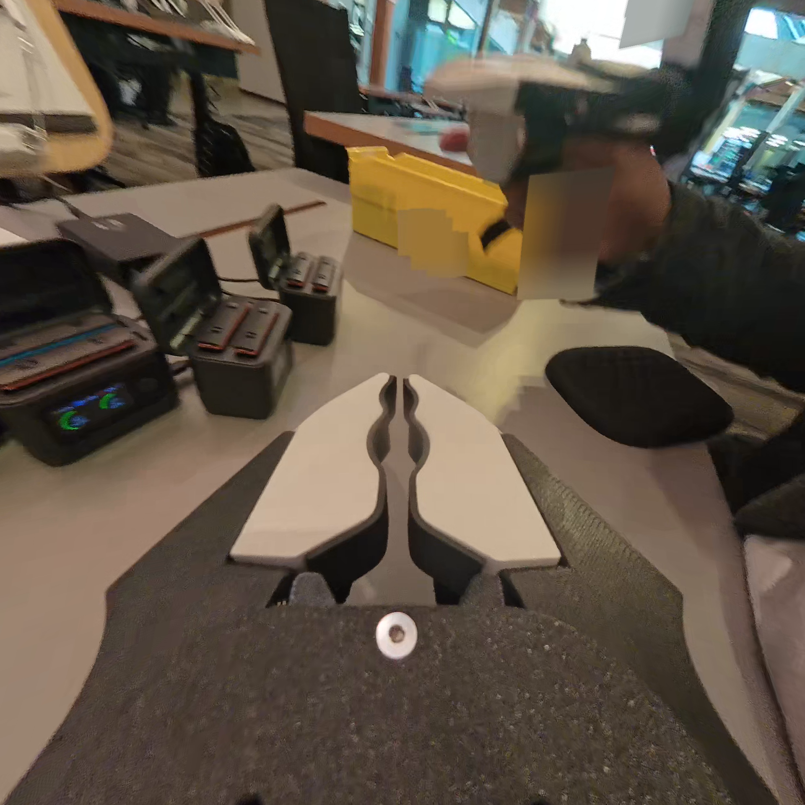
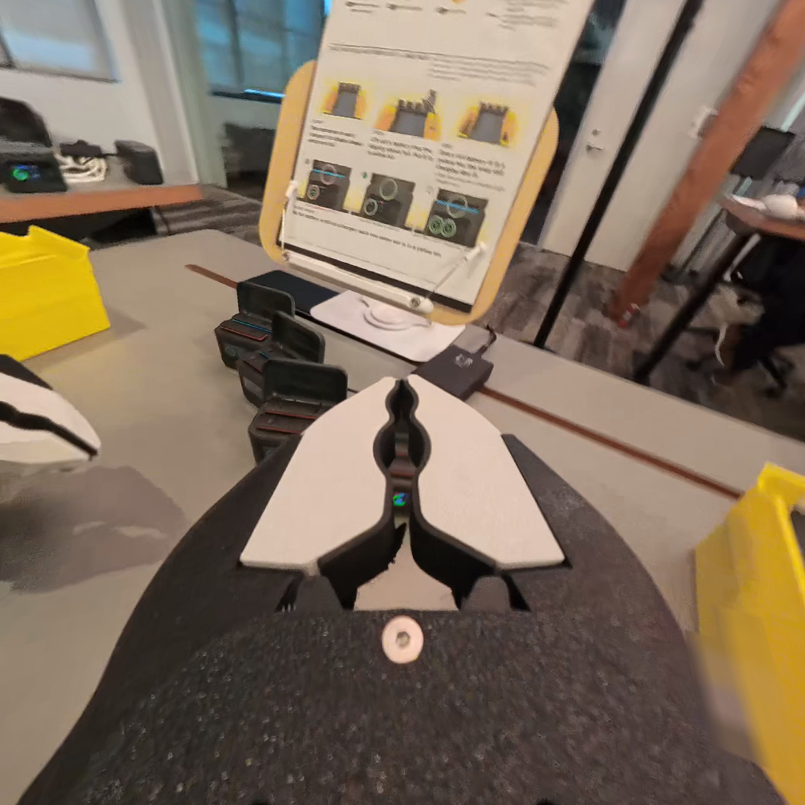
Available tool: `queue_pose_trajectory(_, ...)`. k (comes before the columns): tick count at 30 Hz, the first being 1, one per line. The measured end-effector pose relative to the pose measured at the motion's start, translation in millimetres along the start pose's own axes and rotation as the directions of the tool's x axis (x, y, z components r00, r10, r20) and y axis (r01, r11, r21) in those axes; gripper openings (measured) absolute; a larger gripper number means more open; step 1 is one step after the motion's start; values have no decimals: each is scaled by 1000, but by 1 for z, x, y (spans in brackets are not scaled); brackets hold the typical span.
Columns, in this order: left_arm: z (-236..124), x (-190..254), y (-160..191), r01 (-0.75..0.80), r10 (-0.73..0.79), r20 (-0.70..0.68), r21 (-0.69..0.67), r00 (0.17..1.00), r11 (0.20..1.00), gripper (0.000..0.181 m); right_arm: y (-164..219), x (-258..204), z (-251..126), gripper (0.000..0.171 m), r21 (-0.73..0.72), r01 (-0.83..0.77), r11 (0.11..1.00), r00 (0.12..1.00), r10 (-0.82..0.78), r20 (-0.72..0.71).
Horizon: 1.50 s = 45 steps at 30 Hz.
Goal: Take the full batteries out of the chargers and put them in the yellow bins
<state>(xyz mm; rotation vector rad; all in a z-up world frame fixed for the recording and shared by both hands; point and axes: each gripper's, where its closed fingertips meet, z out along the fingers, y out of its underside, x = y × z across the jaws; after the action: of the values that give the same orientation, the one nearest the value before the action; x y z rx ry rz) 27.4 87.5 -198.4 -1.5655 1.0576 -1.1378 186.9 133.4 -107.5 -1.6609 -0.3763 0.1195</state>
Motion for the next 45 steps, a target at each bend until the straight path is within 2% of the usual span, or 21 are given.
queue_pose_trajectory(5, -20, -35, -22, -69, 37, 258, 118, 966, 991, 0, 47, -19, -9, 0, -8, -126, 992, 987, 125, -102)
queue_pose_trajectory(8, -39, -68, -24, -81, 16, 468, 119, 884, 990, 0, 77, -23, -5, 0, -67, -157, 985, 981, 148, -124)
queue_pose_trajectory(10, -49, -84, -20, -57, -13, 547, 111, 837, 992, 0, 92, -24, 0, 0, -112, -159, 981, 981, 145, -126)
queue_pose_trajectory(14, -55, -104, -4, -56, 42, 630, 3, 776, 998, 0, 121, -25, 7, 0, -209, -180, 961, 979, 155, -130)
queue_pose_trajectory(19, -71, -127, 10, -89, 158, 713, -133, 684, 987, 0, 131, -20, 8, 0, -244, -181, 953, 978, 147, -151)
queue_pose_trajectory(21, -77, -137, 20, -60, 175, 735, -180, 655, 982, 0, 134, -22, 9, 0, -259, -167, 951, 979, 130, -155)
queue_pose_trajectory(24, -80, -142, 30, 2, 143, 744, -190, 653, 982, 0, 138, -27, 9, 0, -290, -142, 947, 983, 101, -151)
queue_pose_trajectory(28, -79, -141, 34, 9, 161, 751, -217, 641, 976, 0, 138, -31, 8, 0, -301, -116, 947, 985, 71, -154)
queue_pose_trajectory(45, -74, -141, 33, 15, 137, 731, -197, 668, 980, 0, 132, -37, 10, 0, -284, -126, 950, 989, 98, -109)
